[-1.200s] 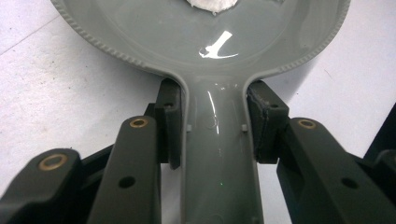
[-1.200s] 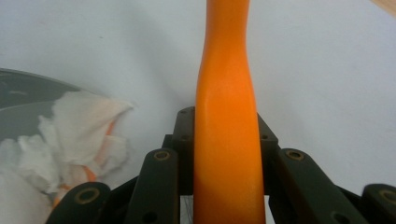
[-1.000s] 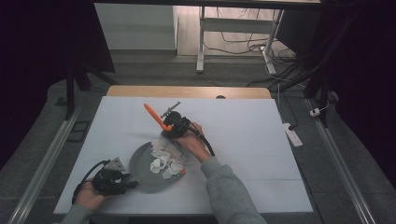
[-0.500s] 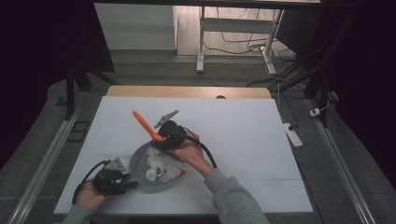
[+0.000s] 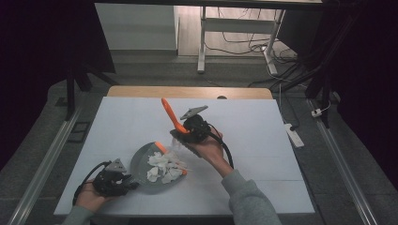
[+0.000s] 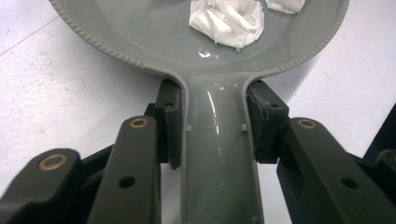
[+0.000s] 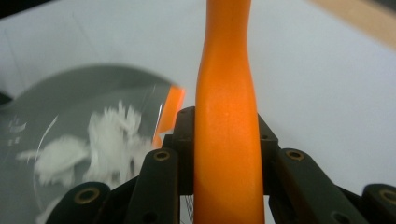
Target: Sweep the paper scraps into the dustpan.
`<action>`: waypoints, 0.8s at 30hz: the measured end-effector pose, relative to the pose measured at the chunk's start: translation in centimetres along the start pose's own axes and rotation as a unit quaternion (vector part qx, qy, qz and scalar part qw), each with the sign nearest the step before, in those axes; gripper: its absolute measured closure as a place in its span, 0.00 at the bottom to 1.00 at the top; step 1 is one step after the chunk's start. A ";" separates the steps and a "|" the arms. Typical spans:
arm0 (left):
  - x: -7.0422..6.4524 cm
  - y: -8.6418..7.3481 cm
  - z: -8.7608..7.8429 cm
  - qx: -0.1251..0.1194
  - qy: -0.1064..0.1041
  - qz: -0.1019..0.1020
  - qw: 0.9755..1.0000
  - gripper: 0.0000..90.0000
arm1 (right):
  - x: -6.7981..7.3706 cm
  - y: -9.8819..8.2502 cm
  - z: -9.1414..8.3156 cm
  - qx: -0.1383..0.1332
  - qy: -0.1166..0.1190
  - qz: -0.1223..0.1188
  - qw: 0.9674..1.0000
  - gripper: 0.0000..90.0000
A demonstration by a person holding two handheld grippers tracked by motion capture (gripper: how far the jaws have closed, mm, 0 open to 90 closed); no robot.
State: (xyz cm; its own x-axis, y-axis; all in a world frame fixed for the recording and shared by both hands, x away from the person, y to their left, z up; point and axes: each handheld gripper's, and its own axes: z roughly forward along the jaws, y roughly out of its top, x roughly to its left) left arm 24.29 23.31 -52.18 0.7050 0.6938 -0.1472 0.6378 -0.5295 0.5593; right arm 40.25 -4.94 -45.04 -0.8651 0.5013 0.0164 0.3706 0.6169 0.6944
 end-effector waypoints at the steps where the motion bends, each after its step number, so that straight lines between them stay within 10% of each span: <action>1: 0.0 0.0 0.0 0.000 0.000 0.000 1.000 0.68 | 0.1 -0.3 0.1 0.008 0.003 -0.001 1.000 0.79; 5: 0.0 0.0 0.0 0.000 0.000 0.000 1.000 0.68 | 0.3 -1.2 0.0 0.029 0.004 -0.019 0.999 0.79; 15: 0.0 0.0 0.1 0.000 0.000 0.000 1.000 0.68 | -2.7 -1.7 1.7 0.075 -0.069 0.028 0.994 0.79; 23: 0.0 0.1 0.1 -0.001 0.000 0.000 1.000 0.68 | 0.8 -0.7 4.9 0.106 -0.023 0.002 0.994 0.79; 24: 0.0 0.1 0.0 -0.001 0.002 0.000 1.000 0.68 | 2.2 -0.4 5.2 0.100 0.018 -0.006 0.995 0.79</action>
State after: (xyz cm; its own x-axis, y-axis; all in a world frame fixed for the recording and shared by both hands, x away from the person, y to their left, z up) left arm 24.33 23.23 -52.18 0.7042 0.6951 -0.1446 0.6372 -0.5289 0.5605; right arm 39.92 -0.95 -49.04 -0.8800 0.4736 0.0375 0.4174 0.7331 0.5370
